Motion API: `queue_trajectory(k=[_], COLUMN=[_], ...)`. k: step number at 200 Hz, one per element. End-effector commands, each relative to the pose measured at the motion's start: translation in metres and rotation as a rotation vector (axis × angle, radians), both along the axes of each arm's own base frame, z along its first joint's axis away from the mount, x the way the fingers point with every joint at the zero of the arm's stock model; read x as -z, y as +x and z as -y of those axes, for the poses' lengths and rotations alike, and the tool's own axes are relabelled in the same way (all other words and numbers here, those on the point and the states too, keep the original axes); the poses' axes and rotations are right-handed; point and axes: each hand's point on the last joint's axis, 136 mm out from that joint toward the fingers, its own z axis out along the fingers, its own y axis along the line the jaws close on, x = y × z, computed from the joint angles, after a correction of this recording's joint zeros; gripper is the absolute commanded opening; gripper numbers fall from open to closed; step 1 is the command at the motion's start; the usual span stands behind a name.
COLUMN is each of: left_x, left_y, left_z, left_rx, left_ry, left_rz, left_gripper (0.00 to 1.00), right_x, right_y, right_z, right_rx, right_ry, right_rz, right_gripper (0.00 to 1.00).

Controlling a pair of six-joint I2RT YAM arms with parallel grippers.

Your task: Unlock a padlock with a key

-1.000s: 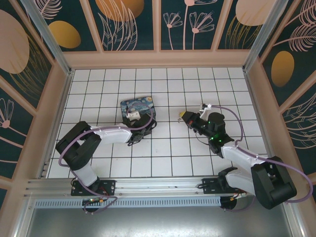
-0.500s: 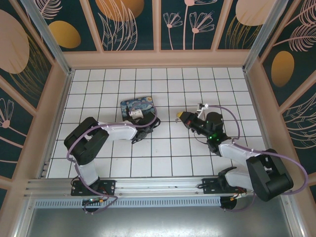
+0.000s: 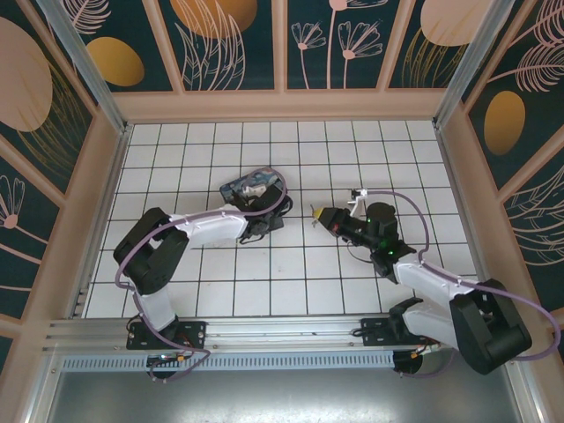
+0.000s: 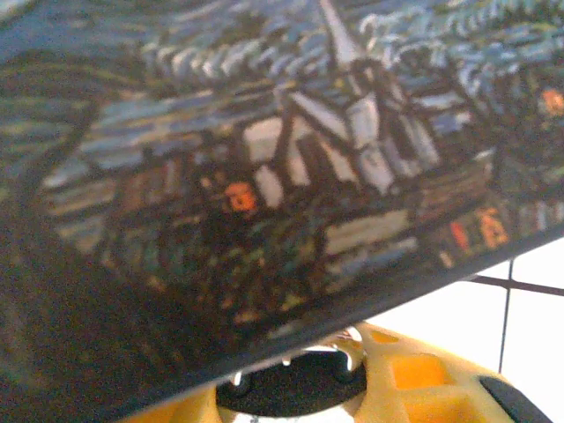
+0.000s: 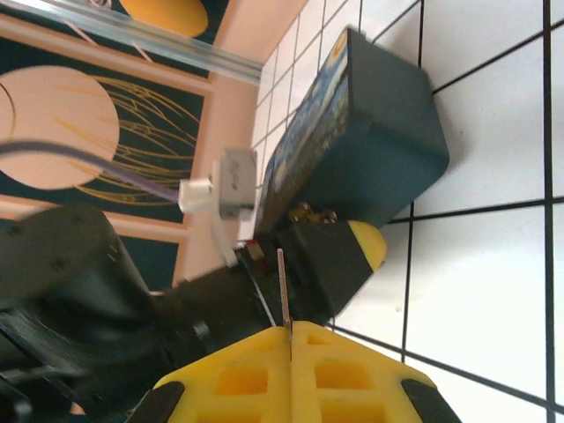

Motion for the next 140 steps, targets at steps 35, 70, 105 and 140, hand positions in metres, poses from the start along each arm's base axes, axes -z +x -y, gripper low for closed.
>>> queue_trajectory(k=[35, 70, 105, 140], left_x=[-0.073, -0.107, -0.129, -0.143], left_y=[-0.002, -0.004, -0.002, -0.005], left_z=[0.026, 0.037, 0.047, 0.056], left_rx=[0.087, 0.090, 0.089, 0.125], left_ry=[-0.241, -0.419, -0.550, -0.632], left_rz=[-0.138, -0.188, -0.219, -0.242], left_gripper=[0.19, 0.21, 0.21, 0.21], right_x=[0.006, -0.002, -0.018, -0.028], right_y=[-0.036, -0.043, -0.035, -0.025], right_z=[-0.021, -0.037, -0.054, -0.067], right_rx=[-0.132, -0.137, -0.156, -0.184], right_ry=[-0.086, -0.079, -0.052, -0.043], right_rz=[0.017, 0.054, 0.127, 0.154], right_gripper=[0.00, 0.00, 0.00, 0.00])
